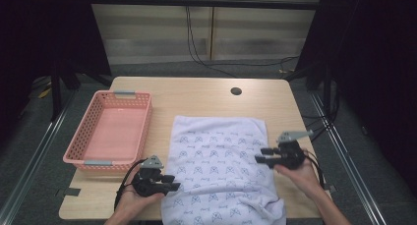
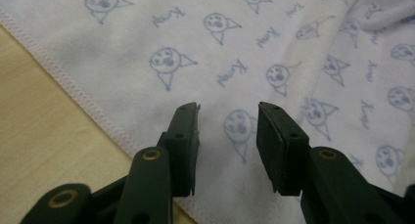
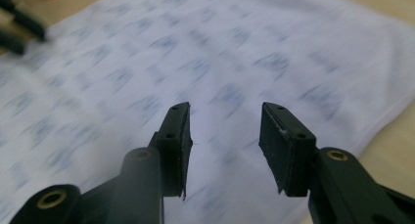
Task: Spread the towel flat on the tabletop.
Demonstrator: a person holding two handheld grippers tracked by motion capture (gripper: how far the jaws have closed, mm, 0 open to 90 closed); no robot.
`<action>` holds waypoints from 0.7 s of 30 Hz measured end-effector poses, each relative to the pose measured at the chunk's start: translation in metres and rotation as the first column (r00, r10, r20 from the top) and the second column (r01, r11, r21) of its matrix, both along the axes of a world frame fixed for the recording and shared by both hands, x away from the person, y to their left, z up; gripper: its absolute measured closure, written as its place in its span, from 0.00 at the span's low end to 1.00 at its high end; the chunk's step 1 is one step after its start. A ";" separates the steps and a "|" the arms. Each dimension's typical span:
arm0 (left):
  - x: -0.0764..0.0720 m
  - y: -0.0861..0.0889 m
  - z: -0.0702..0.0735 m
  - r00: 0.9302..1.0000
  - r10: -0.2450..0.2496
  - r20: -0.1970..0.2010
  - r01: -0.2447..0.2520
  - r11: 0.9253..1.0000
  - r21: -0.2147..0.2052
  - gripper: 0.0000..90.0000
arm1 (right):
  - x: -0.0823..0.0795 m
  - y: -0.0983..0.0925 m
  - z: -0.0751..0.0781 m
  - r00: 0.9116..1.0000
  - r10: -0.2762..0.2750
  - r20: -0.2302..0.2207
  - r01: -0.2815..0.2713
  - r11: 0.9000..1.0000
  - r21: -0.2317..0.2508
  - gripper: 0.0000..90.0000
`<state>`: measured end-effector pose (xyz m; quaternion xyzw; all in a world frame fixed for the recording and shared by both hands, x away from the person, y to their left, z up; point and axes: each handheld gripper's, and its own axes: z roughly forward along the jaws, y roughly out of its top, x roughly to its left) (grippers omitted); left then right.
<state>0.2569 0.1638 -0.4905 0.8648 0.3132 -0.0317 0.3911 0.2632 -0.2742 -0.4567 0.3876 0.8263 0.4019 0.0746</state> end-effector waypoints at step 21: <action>-0.027 -0.012 -0.001 0.996 -0.078 0.035 0.074 0.994 0.086 0.93 | -0.072 0.001 -0.028 0.980 0.135 -0.144 -0.157 0.975 -0.154 0.97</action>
